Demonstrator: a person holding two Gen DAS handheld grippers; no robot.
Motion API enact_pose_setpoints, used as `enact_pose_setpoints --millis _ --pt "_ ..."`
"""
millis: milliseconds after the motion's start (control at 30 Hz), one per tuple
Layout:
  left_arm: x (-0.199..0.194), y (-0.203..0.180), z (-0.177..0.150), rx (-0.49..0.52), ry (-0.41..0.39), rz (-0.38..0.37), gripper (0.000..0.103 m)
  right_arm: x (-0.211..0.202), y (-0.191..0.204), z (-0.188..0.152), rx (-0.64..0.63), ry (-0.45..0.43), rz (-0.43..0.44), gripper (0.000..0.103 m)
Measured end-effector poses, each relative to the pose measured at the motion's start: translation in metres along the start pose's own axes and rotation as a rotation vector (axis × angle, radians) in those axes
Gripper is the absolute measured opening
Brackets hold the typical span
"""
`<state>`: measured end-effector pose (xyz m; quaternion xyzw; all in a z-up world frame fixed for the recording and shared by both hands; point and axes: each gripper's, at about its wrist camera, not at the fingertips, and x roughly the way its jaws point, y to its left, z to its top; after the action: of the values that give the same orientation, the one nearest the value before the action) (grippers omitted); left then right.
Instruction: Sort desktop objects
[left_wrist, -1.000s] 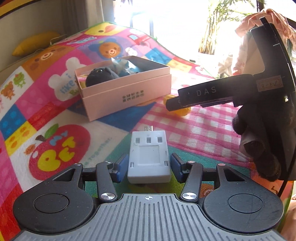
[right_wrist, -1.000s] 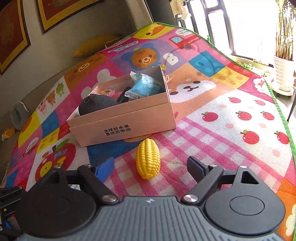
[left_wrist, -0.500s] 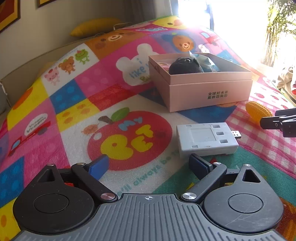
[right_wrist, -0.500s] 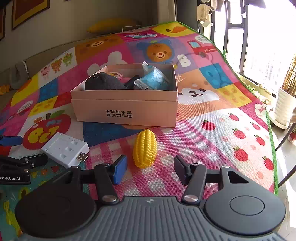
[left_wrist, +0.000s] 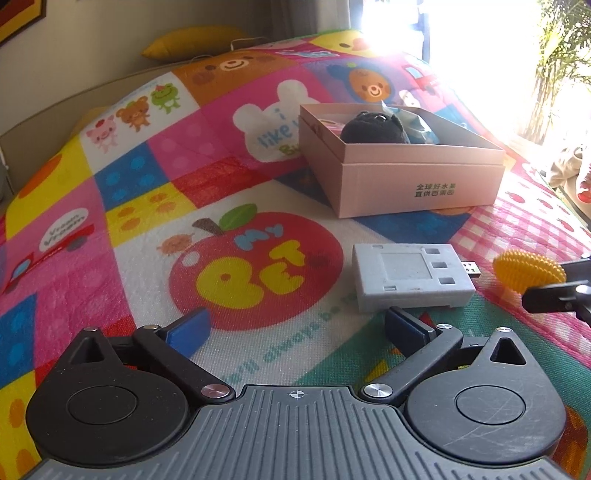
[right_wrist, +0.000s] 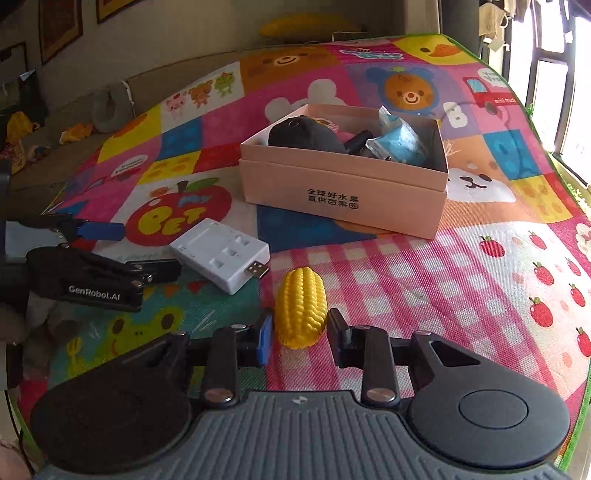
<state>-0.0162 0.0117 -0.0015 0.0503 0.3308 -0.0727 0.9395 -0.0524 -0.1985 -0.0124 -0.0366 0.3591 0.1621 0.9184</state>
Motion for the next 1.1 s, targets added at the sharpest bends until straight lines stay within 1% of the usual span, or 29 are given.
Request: enact_pose_setpoints --millis 33,67,100,133,167,200,233,267,300,333,367,400,433,467,500,567,667,700,767,867,967,1100 --pt "0.0 0.0 0.0 0.001 0.0 0.001 0.103 -0.003 0.001 -0.004 -0.014 0.002 -0.006 0.03" --pt "0.0 0.0 0.0 0.0 0.001 0.002 0.103 -0.006 0.0 -0.008 -0.026 0.001 -0.021 0.033" --pt "0.0 0.0 0.0 -0.004 0.004 -0.002 0.103 -0.007 0.0 -0.012 -0.032 0.003 -0.046 0.039" --pt "0.001 0.001 0.001 -0.01 0.008 -0.003 0.103 -0.007 -0.002 -0.013 -0.027 0.009 -0.07 0.042" --pt "0.001 0.002 0.001 -0.016 0.012 -0.004 0.103 -0.009 -0.007 -0.014 -0.008 0.011 -0.094 0.052" --pt "0.001 0.002 0.002 -0.021 0.017 -0.004 0.103 -0.01 -0.009 -0.014 0.0 0.016 -0.119 0.055" --pt "0.002 0.002 0.004 -0.026 0.025 -0.005 0.103 -0.012 -0.012 -0.013 -0.009 0.019 -0.167 0.056" --pt "0.002 0.001 0.006 -0.027 0.033 -0.027 0.103 -0.013 -0.013 -0.013 -0.026 0.012 -0.215 0.059" --pt "0.004 -0.001 0.008 -0.018 0.035 -0.067 0.103 -0.013 -0.014 -0.013 -0.045 0.002 -0.265 0.066" --pt "0.006 -0.004 0.011 -0.004 0.036 -0.1 0.103 -0.012 -0.016 -0.013 -0.057 -0.011 -0.319 0.069" --pt "0.008 -0.008 0.013 0.012 0.041 -0.117 0.103 -0.009 -0.017 -0.014 -0.059 -0.015 -0.367 0.071" --pt "0.014 -0.014 0.015 0.041 0.051 -0.12 0.103 -0.005 -0.02 -0.013 -0.042 -0.014 -0.422 0.071" --pt "0.016 -0.018 0.015 0.062 0.042 -0.109 0.103 -0.001 -0.023 -0.013 -0.004 -0.012 -0.456 0.071" --pt "0.017 -0.019 0.015 0.064 0.039 -0.106 0.103 0.0 -0.027 -0.013 0.05 -0.023 -0.465 0.072" --pt "0.017 -0.018 0.015 0.056 0.043 -0.108 0.103 0.0 -0.031 -0.013 0.106 -0.035 -0.452 0.072" --pt "0.016 -0.018 0.013 0.049 0.036 -0.106 0.103 0.002 -0.038 -0.013 0.18 -0.047 -0.419 0.073" --pt "0.017 -0.019 0.012 0.04 0.032 -0.097 0.103 0.008 -0.042 -0.015 0.199 -0.071 -0.43 0.087" --pt "0.017 -0.019 0.012 0.039 0.031 -0.094 0.103 0.009 -0.045 -0.016 0.207 -0.074 -0.419 0.087" --pt "0.016 -0.021 0.013 0.035 0.028 -0.081 0.103 0.01 -0.049 -0.014 0.215 -0.066 -0.356 0.089" --pt "0.02 -0.021 0.016 0.023 0.03 -0.069 0.103 0.017 -0.05 -0.009 0.219 -0.03 -0.289 0.103" --pt "0.022 -0.02 0.017 0.017 0.031 -0.067 0.103 0.024 -0.046 -0.003 0.201 -0.014 -0.283 0.103" --pt "0.022 -0.02 0.017 0.017 0.03 -0.066 0.103 0.027 -0.048 0.002 0.228 -0.009 -0.284 0.103"
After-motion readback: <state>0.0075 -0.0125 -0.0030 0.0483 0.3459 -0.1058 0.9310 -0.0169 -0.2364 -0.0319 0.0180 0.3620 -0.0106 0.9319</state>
